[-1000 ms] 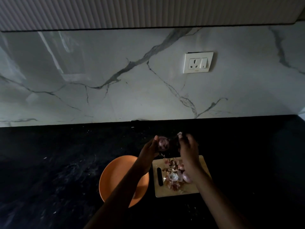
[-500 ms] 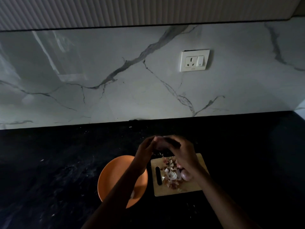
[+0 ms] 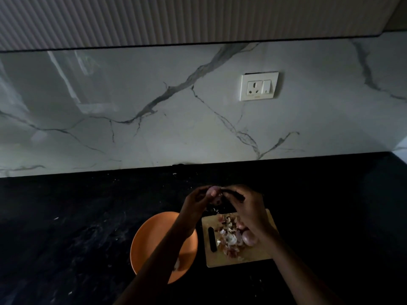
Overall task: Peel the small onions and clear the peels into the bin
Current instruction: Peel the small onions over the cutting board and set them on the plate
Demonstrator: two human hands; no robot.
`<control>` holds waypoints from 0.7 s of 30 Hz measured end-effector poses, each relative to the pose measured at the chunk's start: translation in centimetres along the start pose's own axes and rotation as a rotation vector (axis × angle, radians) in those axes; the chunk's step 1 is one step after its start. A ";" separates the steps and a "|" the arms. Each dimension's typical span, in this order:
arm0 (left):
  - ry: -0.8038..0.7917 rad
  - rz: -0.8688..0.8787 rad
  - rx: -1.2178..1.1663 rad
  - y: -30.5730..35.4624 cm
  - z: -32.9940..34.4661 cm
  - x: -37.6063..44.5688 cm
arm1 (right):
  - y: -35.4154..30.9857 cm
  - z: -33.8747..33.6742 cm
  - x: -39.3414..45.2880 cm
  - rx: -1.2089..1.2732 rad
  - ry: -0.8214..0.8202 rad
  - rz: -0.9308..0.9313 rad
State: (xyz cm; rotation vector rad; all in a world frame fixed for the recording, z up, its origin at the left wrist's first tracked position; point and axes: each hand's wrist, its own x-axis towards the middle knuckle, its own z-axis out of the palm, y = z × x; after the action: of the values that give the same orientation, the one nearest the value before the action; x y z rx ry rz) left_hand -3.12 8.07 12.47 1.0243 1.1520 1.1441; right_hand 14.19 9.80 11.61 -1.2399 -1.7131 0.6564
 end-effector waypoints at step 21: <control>0.018 -0.051 -0.106 -0.8 -0.8 -0.6 | 3.1 -1.9 -0.1 -0.126 0.048 0.228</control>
State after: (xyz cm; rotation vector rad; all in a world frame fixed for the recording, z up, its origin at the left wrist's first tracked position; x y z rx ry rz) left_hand -3.81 7.42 11.67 0.9002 1.1130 1.1635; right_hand 17.27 10.64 9.91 -1.5428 -1.6080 0.6538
